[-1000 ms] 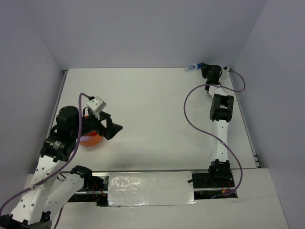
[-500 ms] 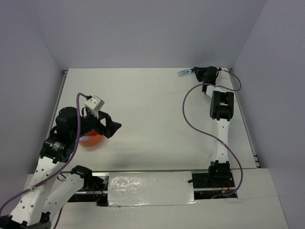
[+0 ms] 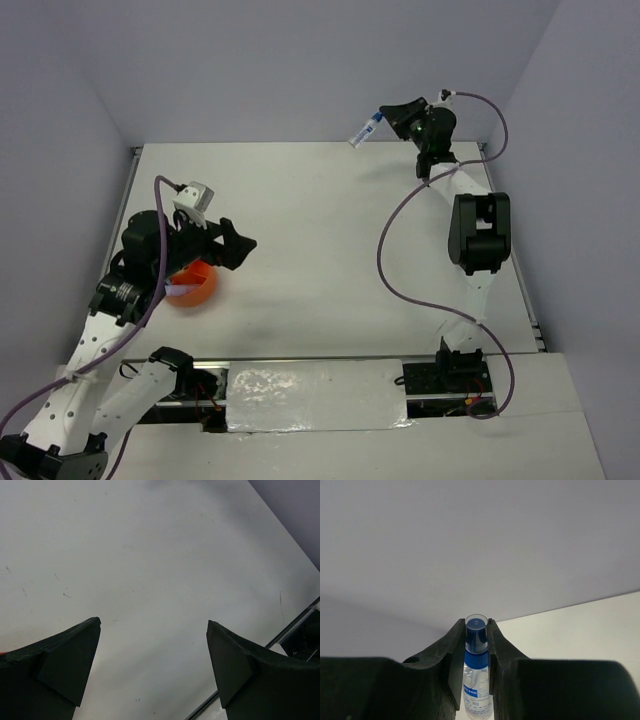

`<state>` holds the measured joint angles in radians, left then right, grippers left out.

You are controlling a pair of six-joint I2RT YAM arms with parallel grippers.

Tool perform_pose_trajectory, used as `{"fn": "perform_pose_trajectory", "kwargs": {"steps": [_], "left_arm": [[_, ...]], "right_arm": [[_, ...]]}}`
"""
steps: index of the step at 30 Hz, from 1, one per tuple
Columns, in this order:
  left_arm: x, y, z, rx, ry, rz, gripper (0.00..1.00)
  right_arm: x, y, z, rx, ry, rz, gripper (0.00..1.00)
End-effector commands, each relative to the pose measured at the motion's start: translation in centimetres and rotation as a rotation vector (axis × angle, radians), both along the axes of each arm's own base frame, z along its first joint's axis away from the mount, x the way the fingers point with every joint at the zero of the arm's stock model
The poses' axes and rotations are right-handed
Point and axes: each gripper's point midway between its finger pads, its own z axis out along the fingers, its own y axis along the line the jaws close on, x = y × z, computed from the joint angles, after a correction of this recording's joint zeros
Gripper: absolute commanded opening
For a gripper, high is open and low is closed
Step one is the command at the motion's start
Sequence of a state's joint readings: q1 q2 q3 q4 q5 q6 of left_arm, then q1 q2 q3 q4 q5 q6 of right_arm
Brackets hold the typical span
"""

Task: Sort the stationery into containers
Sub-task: Pick up the stationery from the corner of the board.

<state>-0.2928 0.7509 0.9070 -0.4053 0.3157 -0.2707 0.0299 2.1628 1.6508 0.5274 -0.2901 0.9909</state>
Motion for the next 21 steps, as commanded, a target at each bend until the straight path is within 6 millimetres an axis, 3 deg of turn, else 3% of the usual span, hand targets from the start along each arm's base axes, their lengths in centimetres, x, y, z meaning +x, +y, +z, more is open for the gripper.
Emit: {"fn": "perform_pose_trajectory", "kwargs": {"steps": [1,2,3,4,5,6,8,9,10,11,12,14,15,19,21], "left_arm": [[0.2,1.6,4.1,-0.032,-0.108,0.107,0.99],[0.3,2.4,4.1,-0.024,-0.107,0.157,0.99],[0.4,4.2,4.0,-0.003,-0.098,0.262,0.99],[0.4,5.0,4.0,-0.01,-0.081,0.312,0.99],[0.3,5.7,3.9,0.0,-0.076,0.354,0.99],[0.1,7.0,4.1,0.012,-0.078,0.421,0.99],[0.0,8.3,4.2,0.01,-0.071,0.5,0.99],[-0.3,9.0,4.9,-0.02,-0.068,0.549,0.99],[-0.6,10.2,4.5,-0.002,-0.048,0.613,0.99],[-0.8,10.5,4.8,0.0,-0.042,0.63,0.99],[-1.1,10.6,5.6,0.01,-0.051,0.622,0.99],[-1.8,10.4,6.2,0.031,-0.041,0.589,0.99],[-2.3,10.4,6.0,0.047,-0.018,0.582,0.99],[-3.5,10.4,7.9,0.028,-0.057,0.559,0.99],[-4.4,10.5,9.0,0.002,-0.09,0.547,0.99]], "right_arm": [[-4.5,5.9,6.9,-0.119,-0.213,0.17,0.0],[-5.6,7.3,7.2,-0.173,-0.246,0.199,0.0],[-7.4,10.5,8.1,-0.198,-0.286,0.27,0.0],[-9.3,12.0,10.5,-0.216,-0.351,0.301,0.0],[-10.5,13.2,10.4,-0.272,-0.378,0.323,0.0],[-12.6,16.5,11.0,-0.296,-0.414,0.375,0.0],[-15.5,18.7,11.9,-0.381,-0.474,0.399,0.0],[-18.0,21.8,12.2,-0.39,-0.507,0.453,0.0],[-19.4,22.7,12.6,-0.414,-0.542,0.464,0.0],[-20.6,23.8,12.6,-0.414,-0.559,0.483,0.0],[-23.0,26.1,13.3,-0.396,-0.607,0.527,0.0],[-25.1,28.2,12.2,-0.394,-0.622,0.567,0.0],[-27.0,30.5,11.5,-0.398,-0.642,0.604,0.0],[-30.5,35.0,9.8,-0.402,-0.69,0.655,0.0],[-31.1,36.9,8.8,-0.372,-0.694,0.669,0.0]]}}
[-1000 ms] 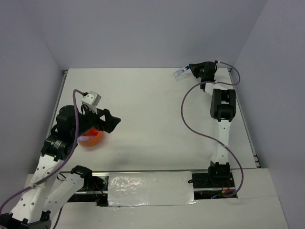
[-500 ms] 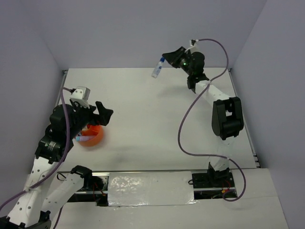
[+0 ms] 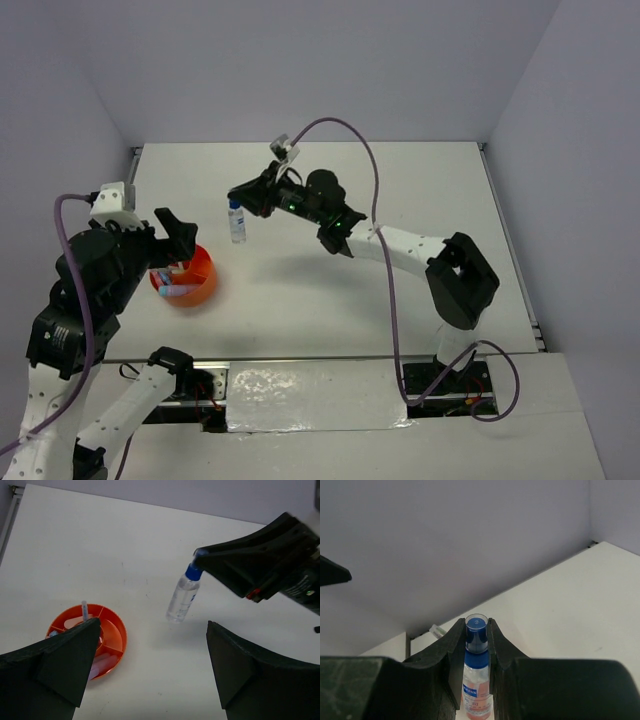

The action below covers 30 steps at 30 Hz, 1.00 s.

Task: Sort the stationery into containers
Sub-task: Pick up the stationery from the corner of the board, then place the stationery in the storage box.

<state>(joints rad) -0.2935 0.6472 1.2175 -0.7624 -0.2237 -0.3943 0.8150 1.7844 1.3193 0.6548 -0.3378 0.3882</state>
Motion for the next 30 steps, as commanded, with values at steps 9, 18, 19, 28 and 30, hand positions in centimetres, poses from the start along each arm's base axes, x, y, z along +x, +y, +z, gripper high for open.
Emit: {"fn": "perform_pose_trajectory", "kwargs": {"steps": [9,18,19,28,30], "left_arm": [[-3.5,-0.6,3.2,-0.028,-0.11,-0.099,0.99],[-4.1,-1.2,2.5,-0.039,-0.095,-0.14,0.99],[-4.1,-1.2,2.5,-0.038,-0.095,-0.14,0.99],[-4.2,-1.5,2.0,-0.025,-0.081,-0.161,0.99],[-4.4,-1.4,2.3,-0.024,-0.089,-0.163,0.99]], "right_arm": [[-2.2,6.1,-0.6,0.121,-0.131,-0.002,0.0],[-2.8,8.5,-2.0,0.126,-0.115,0.049,0.0],[-2.9,8.7,-2.1,0.126,-0.115,0.053,0.0],[-3.3,10.4,-2.7,0.139,-0.116,0.097,0.0],[-3.1,10.6,-2.8,0.145,-0.118,0.101,0.0]]}}
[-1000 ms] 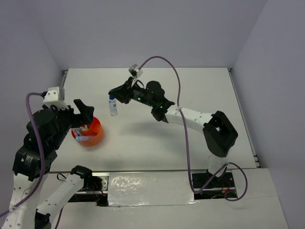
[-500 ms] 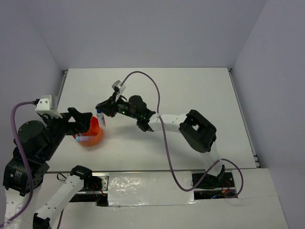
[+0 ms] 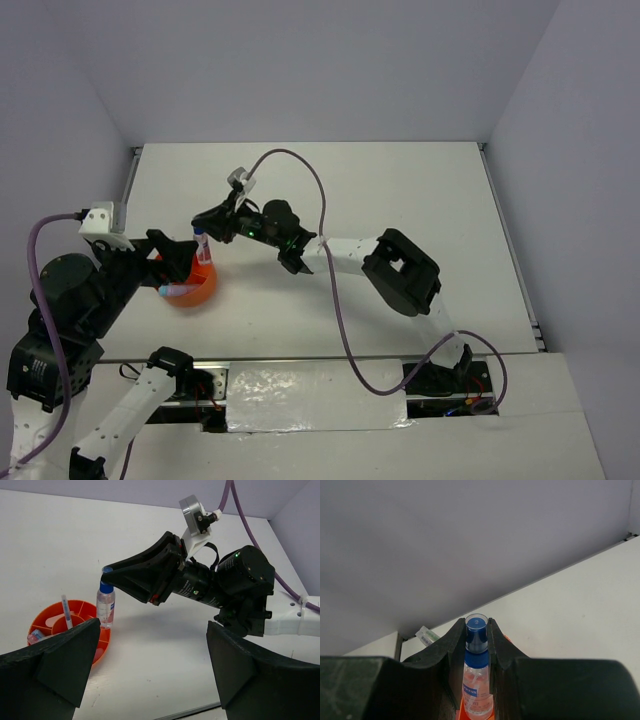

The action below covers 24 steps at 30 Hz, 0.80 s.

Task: Sort the stationery into containers
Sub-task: Place the stationery in the storage box.

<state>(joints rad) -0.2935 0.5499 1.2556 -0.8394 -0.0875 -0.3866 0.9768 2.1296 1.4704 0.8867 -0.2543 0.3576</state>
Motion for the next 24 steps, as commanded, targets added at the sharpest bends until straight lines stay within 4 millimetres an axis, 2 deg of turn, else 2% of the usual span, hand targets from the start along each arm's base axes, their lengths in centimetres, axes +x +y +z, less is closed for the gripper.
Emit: {"fn": "perform_pose_trajectory", "kwargs": {"steps": [1,6,13,16,21,22,23,24], "left_arm": [[-0.6,-0.1,0.9,0.016,-0.044,-0.028,0.99],[-0.7,-0.1,1.0,0.024,-0.051,-0.034,0.99],[-0.4,-0.4,0.2,0.035,-0.027,-0.05,0.99],[-0.5,-0.4,0.1,0.043,-0.025,-0.051,0.99],[-0.7,-0.3,0.2,0.053,-0.025,-0.056,0.99],[-0.7,-0.2,0.2,0.057,-0.026,-0.054,0.99],[-0.7,-0.2,0.2,0.057,-0.024,-0.054,0.99],[-0.7,-0.3,0.2,0.058,-0.025,-0.056,0.99]], "right_arm": [[-0.7,0.7,4.2,0.121,-0.07,0.03,0.0],[-0.8,1.5,3.5,0.112,-0.072,0.041,0.0],[-0.9,1.9,1.9,0.095,-0.068,0.046,0.0],[-1.1,1.9,1.7,0.094,-0.073,0.06,0.08],[-1.8,1.5,2.0,0.106,-0.078,0.078,0.44],[-2.2,1.3,2.8,0.117,-0.086,0.082,0.53],[-2.3,1.2,3.0,0.118,-0.087,0.084,0.67],[-2.3,1.0,3.3,0.121,-0.093,0.083,0.73]]}}
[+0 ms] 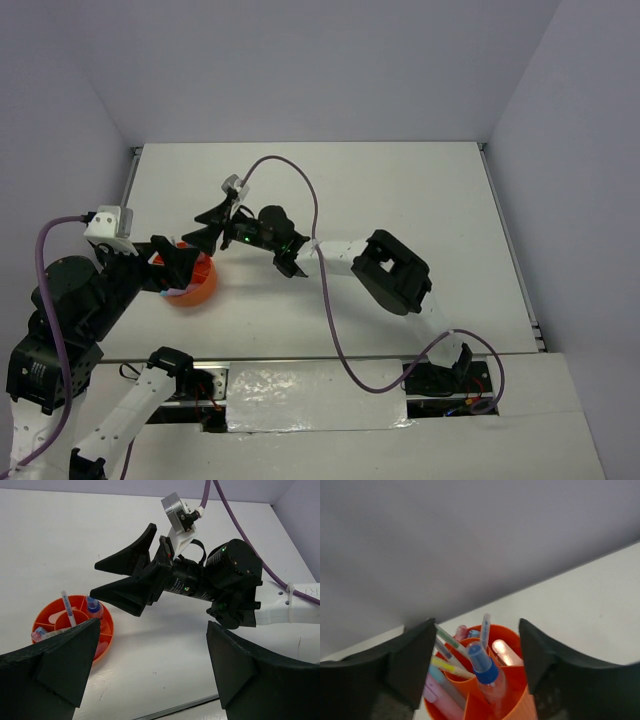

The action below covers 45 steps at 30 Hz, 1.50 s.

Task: Sort the stationery into containers
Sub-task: Place the stationery in the storage box, then reset both arms

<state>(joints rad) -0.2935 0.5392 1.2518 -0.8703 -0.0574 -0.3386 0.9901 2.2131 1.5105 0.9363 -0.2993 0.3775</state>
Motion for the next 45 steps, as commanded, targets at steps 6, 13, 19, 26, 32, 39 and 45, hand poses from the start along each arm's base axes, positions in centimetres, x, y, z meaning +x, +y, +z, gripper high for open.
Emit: {"fn": "perform_pose_trajectory", "kwargs": {"steps": [6,13,19,26,32,39,45], "left_arm": [[0.0,0.1,1.3,0.006,-0.043,-0.004,0.99],[2.2,0.9,0.6,0.049,0.008,0.073,0.99],[4.6,3.7,0.7,0.134,-0.009,0.24,0.99],[4.5,5.9,-0.6,0.116,-0.063,0.376,0.99],[0.5,5.5,-0.5,0.053,-0.105,0.296,0.99],[-7.2,6.3,1.0,-0.019,-0.185,0.221,0.99],[-11.0,7.5,0.6,-0.108,-0.226,0.216,0.99]], "right_arm": [[-2.4,-2.4,8.5,0.149,-0.139,0.007,0.82],[-1.5,-10.9,10.4,-0.013,-0.137,-0.255,1.0],[-1.8,-25.6,12.6,-0.335,0.03,-0.682,1.0],[-8.2,-41.9,13.4,-0.381,0.172,-0.938,1.0],[-14.2,-51.2,13.9,-0.249,0.22,-0.959,1.0],[-18.5,-56.5,12.5,-0.215,0.266,-0.929,1.0],[-20.6,-58.3,12.0,-0.136,0.257,-0.878,1.0]]}}
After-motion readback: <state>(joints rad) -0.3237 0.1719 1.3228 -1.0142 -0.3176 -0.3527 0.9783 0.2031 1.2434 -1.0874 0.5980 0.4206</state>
